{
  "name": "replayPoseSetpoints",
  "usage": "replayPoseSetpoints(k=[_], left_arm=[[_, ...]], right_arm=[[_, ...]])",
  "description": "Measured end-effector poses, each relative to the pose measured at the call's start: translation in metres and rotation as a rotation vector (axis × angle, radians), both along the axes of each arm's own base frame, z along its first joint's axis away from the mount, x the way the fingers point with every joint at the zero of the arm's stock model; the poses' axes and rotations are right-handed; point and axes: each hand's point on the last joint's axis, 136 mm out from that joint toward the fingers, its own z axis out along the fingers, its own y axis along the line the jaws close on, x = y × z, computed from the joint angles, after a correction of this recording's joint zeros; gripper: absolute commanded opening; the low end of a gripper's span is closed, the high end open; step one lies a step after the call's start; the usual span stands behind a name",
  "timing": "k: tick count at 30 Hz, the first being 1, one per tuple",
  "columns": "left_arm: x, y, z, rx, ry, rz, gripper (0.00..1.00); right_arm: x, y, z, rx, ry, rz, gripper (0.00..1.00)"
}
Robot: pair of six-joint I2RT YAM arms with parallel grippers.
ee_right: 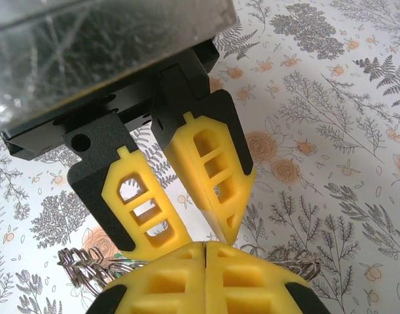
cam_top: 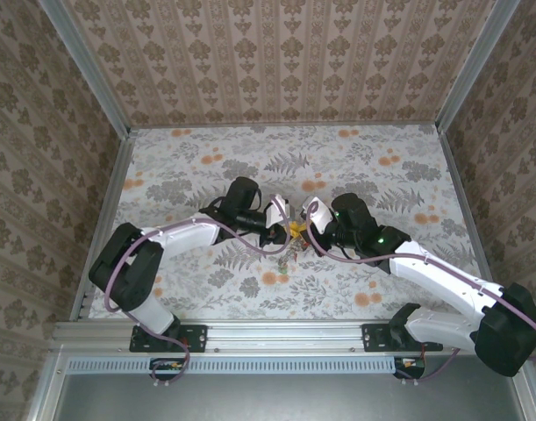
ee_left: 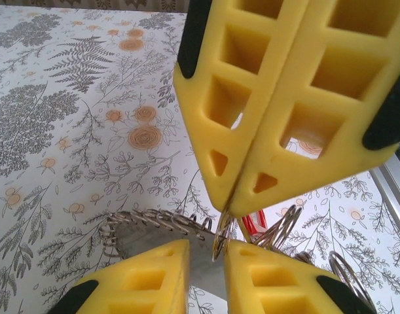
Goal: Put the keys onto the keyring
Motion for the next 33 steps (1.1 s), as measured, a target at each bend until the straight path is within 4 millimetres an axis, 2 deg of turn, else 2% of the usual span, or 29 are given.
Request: replayPoseSetpoints(k=[2,5,7,12,15,17,19,26,31,33], left_arm=[[-0.0006,-0.0003,0.0003,0.0,0.002,-0.004,0.12],[-0.0015,-0.0009,0.0013,0.0,0.0,-0.012,0.11],[-0.0013,-0.001,0.0018,0.001,-0.001,-0.012,0.17],[-0.0015,-0.0014,0.0031,-0.003,-0.006,-0.018,0.21],[-0.0022,-0.0021,0.0048,-0.007,-0.006,-0.024,0.14],[-0.0037,-0.0031,0.0064,-0.008,-0.006,-0.033,0.05],[-0.0048,-0.0036,0.0068,-0.009,-0.008,-0.038,0.0],[-0.0051,-0.0033,0.0062,-0.007,-0.008,-0.04,0.0],[-0.006,-0.0041,0.0059,-0.005,-0.01,-0.041,0.0],[-0.0061,-0.0042,0.0059,-0.005,-0.01,-0.041,0.0]], right_arm=[[0.0001,-0.0001,0.0,0.0,0.0,0.0,0.0],[0.0008,-0.0008,0.0,0.0,0.0,-0.003,0.0],[0.0011,-0.0012,0.0,0.0,0.0,-0.005,0.0],[0.0001,-0.0003,0.0002,0.004,0.003,0.002,0.0],[-0.0008,0.0005,0.0003,0.007,0.005,0.007,0.0],[-0.0009,0.0006,0.0004,0.007,0.005,0.008,0.0],[-0.0007,0.0002,0.0001,0.007,0.007,0.007,0.0],[-0.0018,-0.0003,-0.0016,0.003,0.015,0.008,0.0],[-0.0013,-0.0007,-0.0022,-0.01,0.029,0.006,0.11],[-0.0008,-0.0005,-0.0027,-0.014,0.035,0.005,0.12]])
